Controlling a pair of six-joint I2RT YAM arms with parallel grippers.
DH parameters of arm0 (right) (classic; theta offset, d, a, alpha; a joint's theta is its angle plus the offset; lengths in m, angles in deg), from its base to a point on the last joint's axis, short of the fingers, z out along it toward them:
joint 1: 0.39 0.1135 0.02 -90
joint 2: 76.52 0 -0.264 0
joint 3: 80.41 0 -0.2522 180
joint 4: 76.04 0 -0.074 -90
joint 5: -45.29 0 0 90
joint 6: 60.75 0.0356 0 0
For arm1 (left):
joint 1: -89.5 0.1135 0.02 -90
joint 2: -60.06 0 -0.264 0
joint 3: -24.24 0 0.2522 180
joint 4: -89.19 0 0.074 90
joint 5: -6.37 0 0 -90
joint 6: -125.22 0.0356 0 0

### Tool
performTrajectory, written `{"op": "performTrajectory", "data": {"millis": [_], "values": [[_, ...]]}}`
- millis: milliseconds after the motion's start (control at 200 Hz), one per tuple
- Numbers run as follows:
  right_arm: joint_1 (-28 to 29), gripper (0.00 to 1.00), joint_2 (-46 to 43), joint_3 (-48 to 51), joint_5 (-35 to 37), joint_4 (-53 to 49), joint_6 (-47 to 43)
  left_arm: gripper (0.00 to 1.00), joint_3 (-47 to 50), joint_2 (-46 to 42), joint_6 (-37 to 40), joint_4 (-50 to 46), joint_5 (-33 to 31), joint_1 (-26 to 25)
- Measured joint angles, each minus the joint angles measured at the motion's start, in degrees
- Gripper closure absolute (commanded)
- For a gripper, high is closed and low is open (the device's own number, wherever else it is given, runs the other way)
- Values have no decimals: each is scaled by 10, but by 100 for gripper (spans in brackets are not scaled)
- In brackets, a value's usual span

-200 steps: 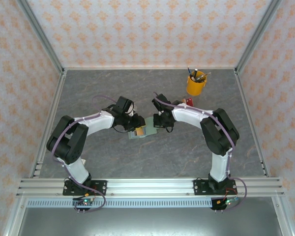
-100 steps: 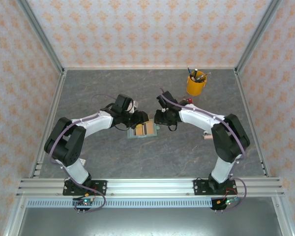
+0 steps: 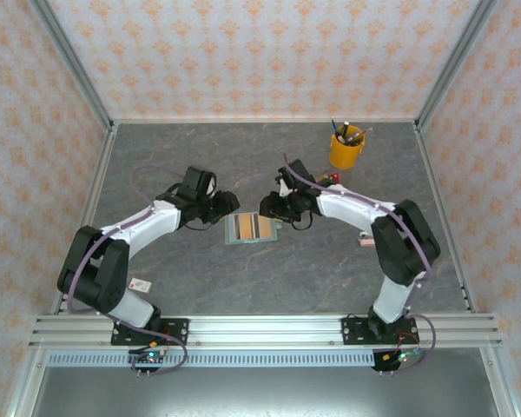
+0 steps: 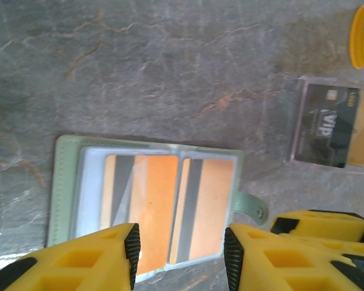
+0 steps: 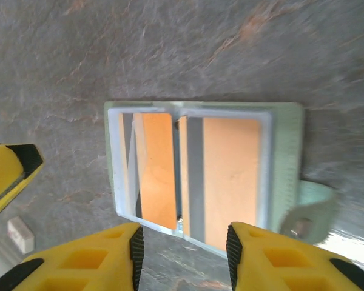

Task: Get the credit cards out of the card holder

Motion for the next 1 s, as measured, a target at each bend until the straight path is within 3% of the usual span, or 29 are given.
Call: {"op": "performTrajectory", "data": {"millis": [345, 596, 1001], "values": [[16, 70, 93, -37, -74, 37, 38, 72, 6, 44, 0, -10, -1, 0], [21, 71, 115, -67, -69, 29, 34, 81, -8, 85, 0, -17, -1, 0], [30, 74, 144, -96, -54, -3, 12, 85, -16, 110, -2, -26, -2, -4]]}}
